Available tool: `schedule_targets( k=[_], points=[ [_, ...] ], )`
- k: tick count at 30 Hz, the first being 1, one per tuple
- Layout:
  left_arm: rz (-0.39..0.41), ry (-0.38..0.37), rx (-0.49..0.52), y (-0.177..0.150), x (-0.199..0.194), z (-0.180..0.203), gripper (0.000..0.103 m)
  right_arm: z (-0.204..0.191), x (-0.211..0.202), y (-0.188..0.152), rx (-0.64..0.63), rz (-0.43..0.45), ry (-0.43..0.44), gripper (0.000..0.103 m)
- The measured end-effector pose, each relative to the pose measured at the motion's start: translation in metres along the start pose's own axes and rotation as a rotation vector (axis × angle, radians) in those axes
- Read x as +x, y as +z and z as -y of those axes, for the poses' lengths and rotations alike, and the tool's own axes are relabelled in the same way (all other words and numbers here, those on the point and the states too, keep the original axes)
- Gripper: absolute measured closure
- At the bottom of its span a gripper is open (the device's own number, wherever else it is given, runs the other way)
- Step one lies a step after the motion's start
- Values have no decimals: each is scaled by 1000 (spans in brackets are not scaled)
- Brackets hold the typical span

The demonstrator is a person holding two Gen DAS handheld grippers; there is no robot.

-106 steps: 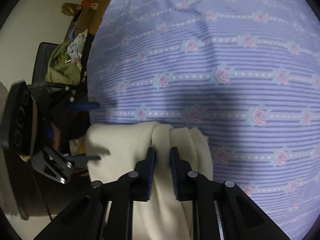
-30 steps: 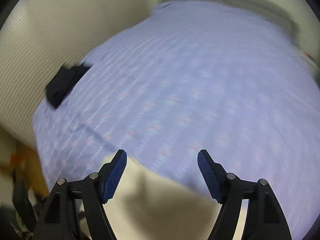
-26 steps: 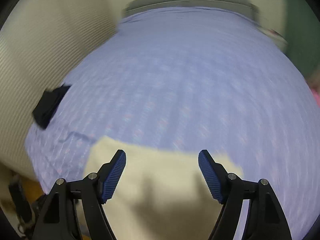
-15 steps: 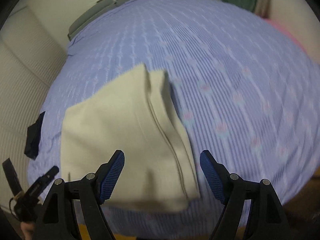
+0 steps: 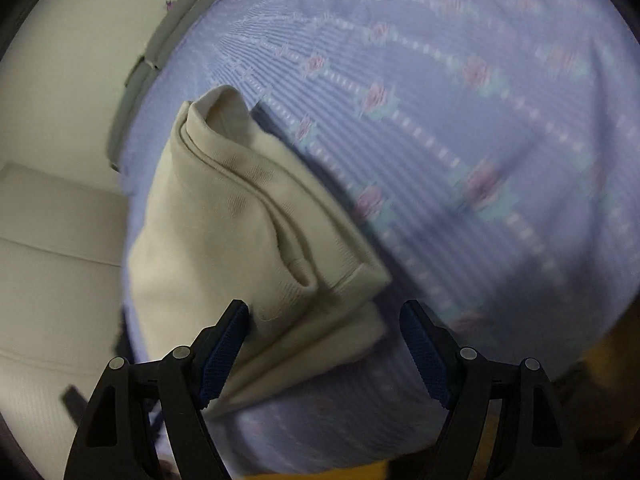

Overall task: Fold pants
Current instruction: 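Grasp the folded sweatpants edge with the left tool while the right tool grasps beside it, then lift the folded sweatpants with both tools and carry them toward the bed corner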

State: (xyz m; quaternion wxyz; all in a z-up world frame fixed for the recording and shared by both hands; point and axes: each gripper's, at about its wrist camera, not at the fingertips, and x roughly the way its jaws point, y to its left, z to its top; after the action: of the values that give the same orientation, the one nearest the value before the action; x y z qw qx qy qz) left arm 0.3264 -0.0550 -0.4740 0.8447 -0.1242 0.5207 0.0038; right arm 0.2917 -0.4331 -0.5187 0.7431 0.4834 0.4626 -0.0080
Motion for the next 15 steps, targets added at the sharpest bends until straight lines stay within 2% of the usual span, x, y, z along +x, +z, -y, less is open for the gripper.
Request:
schedule_targets(
  k=[7,10,13,15],
  points=[
    [9,-42,-75,-4,12,-2,18,1,36,8,27,-41,142,9],
    [13,-75,-120,-6,14,-6,18,-8,44,20,22,-60,187,9],
    [16,-104,-163,-10,13,-11,22,-25,44,21,-73,-101,187,9],
    [19,-108,-166,-12,11,-11,25,-32,51,18,-90,-122,202,9]
  ],
)
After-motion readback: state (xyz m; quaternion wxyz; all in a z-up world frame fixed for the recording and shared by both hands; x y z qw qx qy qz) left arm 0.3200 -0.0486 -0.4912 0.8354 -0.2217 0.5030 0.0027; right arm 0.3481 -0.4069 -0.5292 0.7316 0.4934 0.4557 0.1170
